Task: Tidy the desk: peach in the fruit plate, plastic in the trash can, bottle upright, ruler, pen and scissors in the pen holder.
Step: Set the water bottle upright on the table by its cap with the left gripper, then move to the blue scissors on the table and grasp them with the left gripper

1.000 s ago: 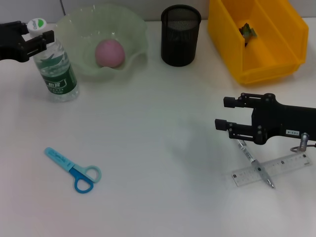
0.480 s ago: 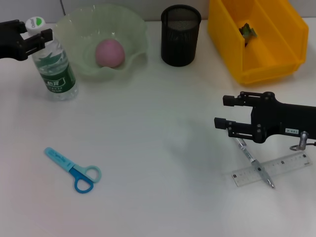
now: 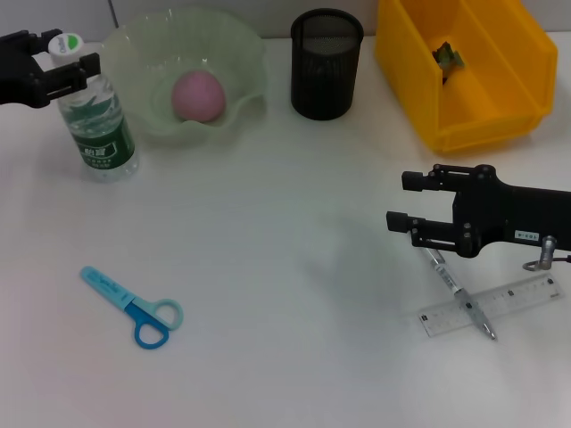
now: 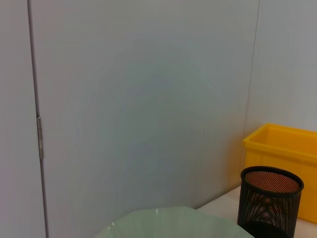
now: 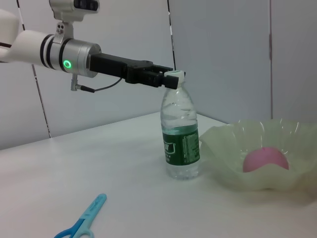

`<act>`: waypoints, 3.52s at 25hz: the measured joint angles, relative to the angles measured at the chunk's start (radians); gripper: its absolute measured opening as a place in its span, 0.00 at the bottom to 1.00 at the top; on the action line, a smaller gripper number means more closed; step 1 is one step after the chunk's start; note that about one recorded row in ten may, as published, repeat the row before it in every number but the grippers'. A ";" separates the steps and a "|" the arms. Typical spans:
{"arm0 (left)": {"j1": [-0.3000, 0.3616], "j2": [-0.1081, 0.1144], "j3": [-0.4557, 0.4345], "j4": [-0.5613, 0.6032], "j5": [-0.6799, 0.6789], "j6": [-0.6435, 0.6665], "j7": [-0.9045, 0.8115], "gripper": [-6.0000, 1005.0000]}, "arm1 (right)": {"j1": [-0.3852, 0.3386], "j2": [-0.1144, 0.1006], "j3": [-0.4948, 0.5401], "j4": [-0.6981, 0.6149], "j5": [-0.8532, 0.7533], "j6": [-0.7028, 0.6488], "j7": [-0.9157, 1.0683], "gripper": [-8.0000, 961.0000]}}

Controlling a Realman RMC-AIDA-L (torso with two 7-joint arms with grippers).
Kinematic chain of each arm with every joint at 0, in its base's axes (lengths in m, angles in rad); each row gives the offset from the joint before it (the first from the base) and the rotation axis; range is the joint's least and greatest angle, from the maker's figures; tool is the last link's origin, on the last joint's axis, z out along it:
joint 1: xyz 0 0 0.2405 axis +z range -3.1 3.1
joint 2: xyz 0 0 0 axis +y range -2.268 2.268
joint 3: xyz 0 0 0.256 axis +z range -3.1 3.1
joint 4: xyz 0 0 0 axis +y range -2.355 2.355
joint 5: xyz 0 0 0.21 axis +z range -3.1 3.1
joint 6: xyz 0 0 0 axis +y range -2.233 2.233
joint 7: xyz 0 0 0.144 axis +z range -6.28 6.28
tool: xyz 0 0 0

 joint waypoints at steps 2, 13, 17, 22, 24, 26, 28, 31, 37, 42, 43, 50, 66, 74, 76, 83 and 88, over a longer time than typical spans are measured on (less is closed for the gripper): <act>0.000 0.000 0.000 0.000 0.000 0.000 0.000 0.60 | 0.000 0.000 0.000 0.000 0.000 0.000 0.000 0.67; 0.001 -0.001 0.001 0.000 0.000 0.000 0.000 0.78 | 0.001 0.000 0.000 0.000 -0.001 0.000 0.001 0.67; 0.000 0.000 -0.015 -0.001 -0.006 0.000 -0.003 0.78 | 0.001 0.000 0.000 0.000 0.001 0.000 0.001 0.67; 0.005 -0.009 -0.096 -0.012 -0.136 0.038 -0.010 0.78 | 0.003 0.000 0.000 0.000 0.002 0.000 0.001 0.67; 0.007 -0.009 -0.097 -0.013 -0.160 0.051 -0.014 0.78 | 0.007 0.000 -0.002 0.000 0.001 0.000 0.001 0.67; 0.011 -0.010 -0.096 -0.014 -0.222 0.129 -0.046 0.78 | 0.011 0.000 -0.003 0.002 0.000 0.000 0.001 0.67; 0.012 -0.011 -0.096 -0.014 -0.240 0.181 -0.077 0.78 | 0.013 0.000 -0.002 0.006 0.000 0.001 0.001 0.67; 0.008 -0.016 -0.093 -0.034 -0.251 0.252 -0.099 0.78 | 0.013 0.000 0.000 0.006 0.000 0.002 0.003 0.67; 0.005 -0.035 -0.012 -0.125 -0.241 0.341 -0.006 0.78 | 0.019 0.000 0.001 -0.012 0.005 0.002 0.044 0.67; 0.033 -0.076 0.077 -0.145 -0.239 0.336 0.108 0.78 | 0.035 -0.010 0.002 -0.031 0.006 -0.005 0.116 0.67; 0.044 -0.086 0.090 -0.150 -0.239 0.327 0.134 0.78 | 0.038 -0.015 0.000 -0.041 0.005 -0.008 0.147 0.67; 0.076 -0.096 0.103 -0.201 -0.238 0.315 0.208 0.78 | 0.041 -0.036 -0.009 -0.050 0.000 -0.038 0.176 0.67; 0.098 -0.076 0.185 -0.140 -0.173 0.297 0.278 0.77 | 0.047 -0.058 -0.006 -0.048 -0.002 -0.106 0.255 0.67; 0.029 -0.041 0.184 -0.046 -0.003 0.343 0.229 0.77 | 0.049 -0.052 -0.006 -0.044 -0.002 -0.094 0.270 0.67; 0.003 -0.029 0.184 0.028 0.070 0.399 0.209 0.77 | 0.048 -0.050 -0.002 -0.031 0.001 -0.089 0.281 0.67; -0.033 -0.035 0.183 0.255 0.248 0.480 0.191 0.77 | 0.048 -0.049 0.000 -0.017 0.005 -0.061 0.348 0.67; -0.067 -0.041 0.224 0.345 0.384 0.491 0.206 0.77 | 0.050 -0.034 0.001 -0.015 0.006 -0.007 0.376 0.67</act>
